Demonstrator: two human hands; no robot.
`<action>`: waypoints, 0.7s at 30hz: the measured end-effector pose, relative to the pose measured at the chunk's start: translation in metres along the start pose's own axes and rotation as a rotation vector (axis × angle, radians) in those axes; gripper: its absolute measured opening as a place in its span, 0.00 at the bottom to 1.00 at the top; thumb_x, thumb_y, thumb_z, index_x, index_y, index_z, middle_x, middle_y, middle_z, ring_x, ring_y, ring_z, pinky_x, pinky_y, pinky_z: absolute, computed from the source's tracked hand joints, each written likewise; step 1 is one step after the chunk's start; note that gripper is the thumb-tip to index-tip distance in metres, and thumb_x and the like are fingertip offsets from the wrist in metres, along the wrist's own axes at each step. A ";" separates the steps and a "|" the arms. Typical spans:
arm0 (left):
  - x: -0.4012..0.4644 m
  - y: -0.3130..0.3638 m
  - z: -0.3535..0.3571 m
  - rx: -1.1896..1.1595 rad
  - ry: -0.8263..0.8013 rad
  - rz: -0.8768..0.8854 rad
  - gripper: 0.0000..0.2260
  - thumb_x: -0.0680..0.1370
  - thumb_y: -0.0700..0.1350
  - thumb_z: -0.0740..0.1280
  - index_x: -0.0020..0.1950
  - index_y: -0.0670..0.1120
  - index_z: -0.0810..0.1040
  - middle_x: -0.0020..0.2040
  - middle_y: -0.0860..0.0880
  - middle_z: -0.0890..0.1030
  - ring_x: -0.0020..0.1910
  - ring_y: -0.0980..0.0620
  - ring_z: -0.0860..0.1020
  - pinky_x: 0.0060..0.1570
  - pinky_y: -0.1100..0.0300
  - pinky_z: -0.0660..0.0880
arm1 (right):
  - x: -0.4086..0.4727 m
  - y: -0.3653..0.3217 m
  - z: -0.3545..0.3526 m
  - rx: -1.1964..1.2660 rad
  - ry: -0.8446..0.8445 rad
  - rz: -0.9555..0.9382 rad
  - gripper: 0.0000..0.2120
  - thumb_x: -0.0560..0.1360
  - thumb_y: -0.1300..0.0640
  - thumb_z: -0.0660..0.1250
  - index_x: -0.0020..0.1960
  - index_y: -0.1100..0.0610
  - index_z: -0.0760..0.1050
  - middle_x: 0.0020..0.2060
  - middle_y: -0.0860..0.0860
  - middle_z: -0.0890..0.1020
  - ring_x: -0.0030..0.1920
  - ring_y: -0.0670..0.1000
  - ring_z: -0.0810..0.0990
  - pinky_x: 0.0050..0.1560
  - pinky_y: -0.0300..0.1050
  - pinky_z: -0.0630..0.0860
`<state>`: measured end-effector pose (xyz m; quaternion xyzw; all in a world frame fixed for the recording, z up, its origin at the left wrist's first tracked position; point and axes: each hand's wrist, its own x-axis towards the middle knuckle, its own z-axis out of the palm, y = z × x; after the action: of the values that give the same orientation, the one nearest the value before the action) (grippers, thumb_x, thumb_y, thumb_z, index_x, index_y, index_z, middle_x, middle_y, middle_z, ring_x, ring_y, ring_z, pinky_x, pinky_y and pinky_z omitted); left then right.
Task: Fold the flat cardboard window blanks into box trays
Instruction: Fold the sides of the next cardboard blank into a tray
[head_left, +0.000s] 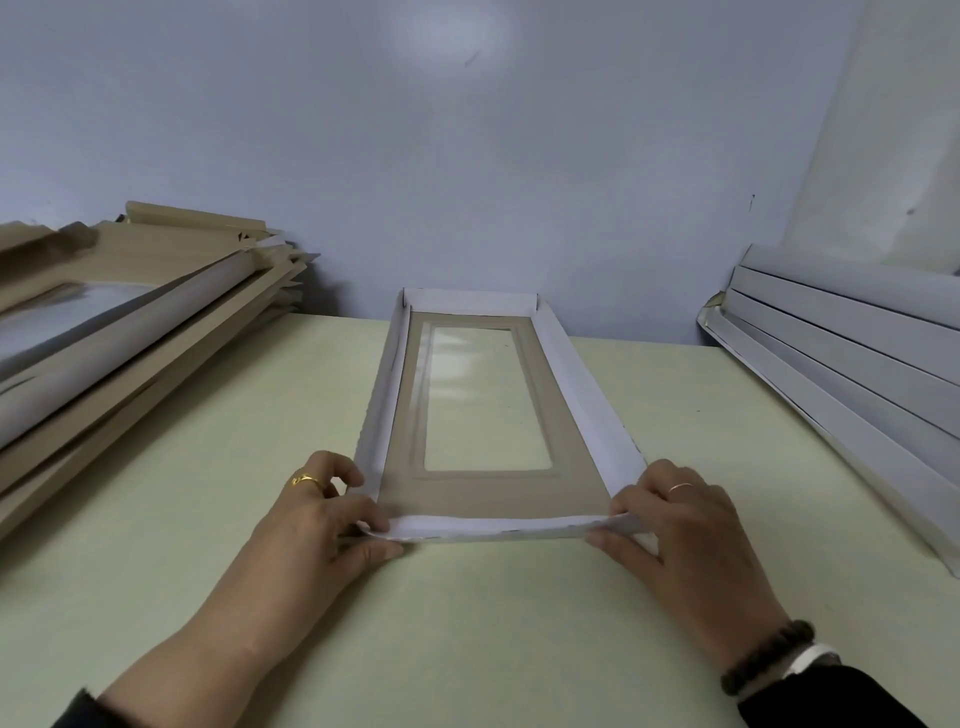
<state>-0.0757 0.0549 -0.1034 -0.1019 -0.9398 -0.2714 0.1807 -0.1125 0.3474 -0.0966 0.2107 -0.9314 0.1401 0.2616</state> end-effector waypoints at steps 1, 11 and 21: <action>0.001 0.001 0.000 0.012 -0.023 0.002 0.12 0.69 0.60 0.68 0.38 0.53 0.81 0.49 0.63 0.67 0.45 0.62 0.71 0.38 0.71 0.66 | 0.001 -0.001 -0.001 -0.046 0.023 -0.018 0.14 0.65 0.49 0.75 0.30 0.55 0.74 0.32 0.49 0.73 0.32 0.52 0.73 0.37 0.43 0.64; 0.008 0.021 0.003 0.398 0.111 0.237 0.30 0.77 0.64 0.48 0.24 0.51 0.75 0.34 0.55 0.74 0.38 0.52 0.76 0.50 0.58 0.65 | 0.001 -0.007 0.004 -0.018 -0.031 -0.267 0.22 0.76 0.45 0.54 0.28 0.55 0.70 0.26 0.47 0.73 0.26 0.50 0.73 0.38 0.42 0.65; 0.013 0.055 0.027 0.349 -0.047 0.342 0.09 0.67 0.50 0.70 0.29 0.51 0.74 0.26 0.56 0.71 0.25 0.56 0.72 0.22 0.67 0.61 | 0.005 -0.021 0.003 0.374 -0.229 -0.117 0.20 0.75 0.44 0.55 0.46 0.56 0.79 0.45 0.46 0.80 0.46 0.48 0.76 0.50 0.40 0.69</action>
<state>-0.0795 0.1161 -0.0934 -0.2331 -0.9455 -0.0681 0.2168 -0.1084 0.3261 -0.0932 0.3235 -0.8991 0.2701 0.1180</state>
